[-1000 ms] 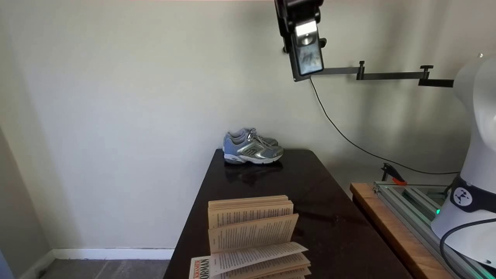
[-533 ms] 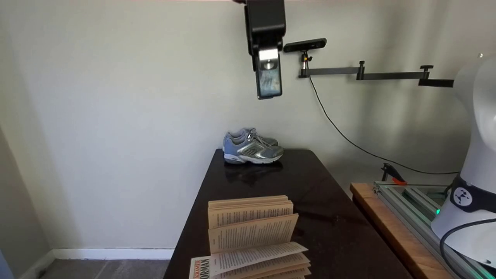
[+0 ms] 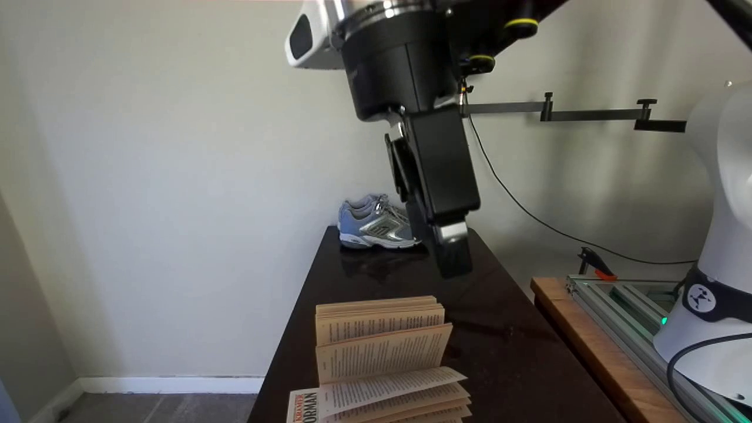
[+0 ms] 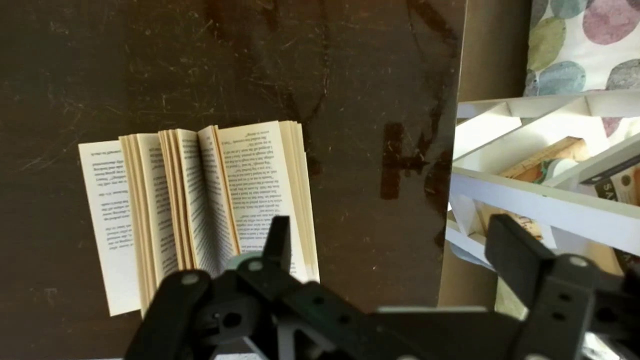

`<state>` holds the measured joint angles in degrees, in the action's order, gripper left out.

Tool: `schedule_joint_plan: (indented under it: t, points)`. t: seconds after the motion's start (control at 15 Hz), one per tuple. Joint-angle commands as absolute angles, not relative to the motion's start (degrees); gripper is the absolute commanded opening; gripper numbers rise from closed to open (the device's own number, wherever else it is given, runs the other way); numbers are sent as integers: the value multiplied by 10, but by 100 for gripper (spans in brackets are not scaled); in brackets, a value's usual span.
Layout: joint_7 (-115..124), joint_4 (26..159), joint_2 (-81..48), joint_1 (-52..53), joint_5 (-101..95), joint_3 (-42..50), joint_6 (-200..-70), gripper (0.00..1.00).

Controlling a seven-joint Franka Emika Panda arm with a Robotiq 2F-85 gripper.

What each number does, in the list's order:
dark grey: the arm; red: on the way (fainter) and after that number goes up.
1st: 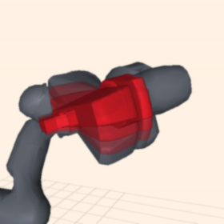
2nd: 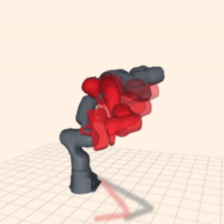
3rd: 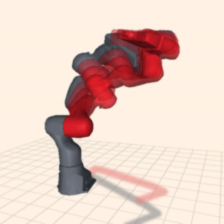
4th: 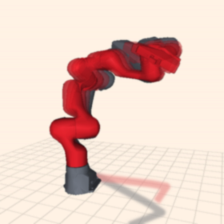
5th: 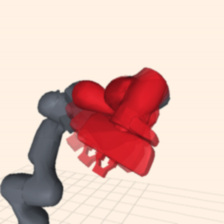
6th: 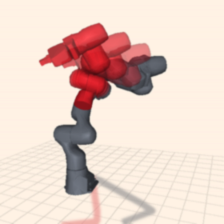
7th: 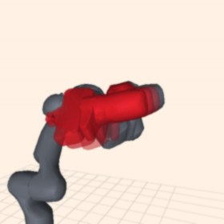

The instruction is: Close the purple book.

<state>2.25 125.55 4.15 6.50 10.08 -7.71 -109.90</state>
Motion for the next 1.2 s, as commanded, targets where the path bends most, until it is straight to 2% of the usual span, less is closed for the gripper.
schedule_joint_plan:
  t: [0.0,1.13]
  points:
    - [-5,1286,31,80,107,-85,-1126,100]
    - [11,1305,-2,88,95,-92,-1160,100]
